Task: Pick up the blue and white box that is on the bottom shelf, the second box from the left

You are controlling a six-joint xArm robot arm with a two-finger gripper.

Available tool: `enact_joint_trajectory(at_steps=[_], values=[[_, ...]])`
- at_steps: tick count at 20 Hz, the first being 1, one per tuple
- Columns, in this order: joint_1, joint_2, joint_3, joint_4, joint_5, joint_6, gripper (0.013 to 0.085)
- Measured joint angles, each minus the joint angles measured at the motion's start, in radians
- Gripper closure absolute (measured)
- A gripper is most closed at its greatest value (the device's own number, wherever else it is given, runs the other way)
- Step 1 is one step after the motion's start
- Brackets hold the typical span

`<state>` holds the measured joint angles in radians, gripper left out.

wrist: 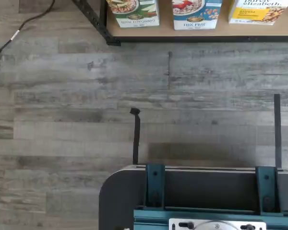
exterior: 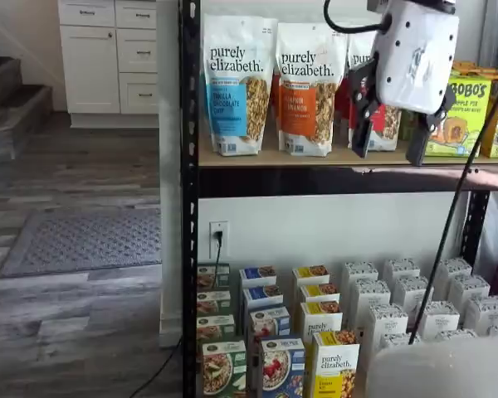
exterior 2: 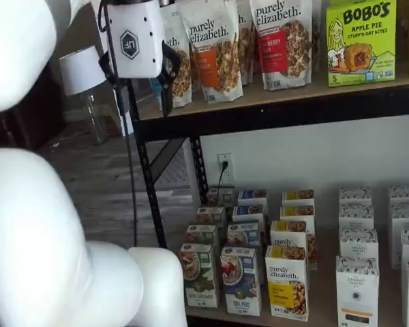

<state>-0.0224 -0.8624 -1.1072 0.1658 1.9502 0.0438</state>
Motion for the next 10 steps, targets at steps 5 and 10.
enact_joint_trajectory(at_steps=[5,10], values=[[0.016,-0.034,0.063,-0.004,-0.043,0.008,0.0130],[0.039,-0.068,0.143,-0.020,-0.103,0.020,0.0130]])
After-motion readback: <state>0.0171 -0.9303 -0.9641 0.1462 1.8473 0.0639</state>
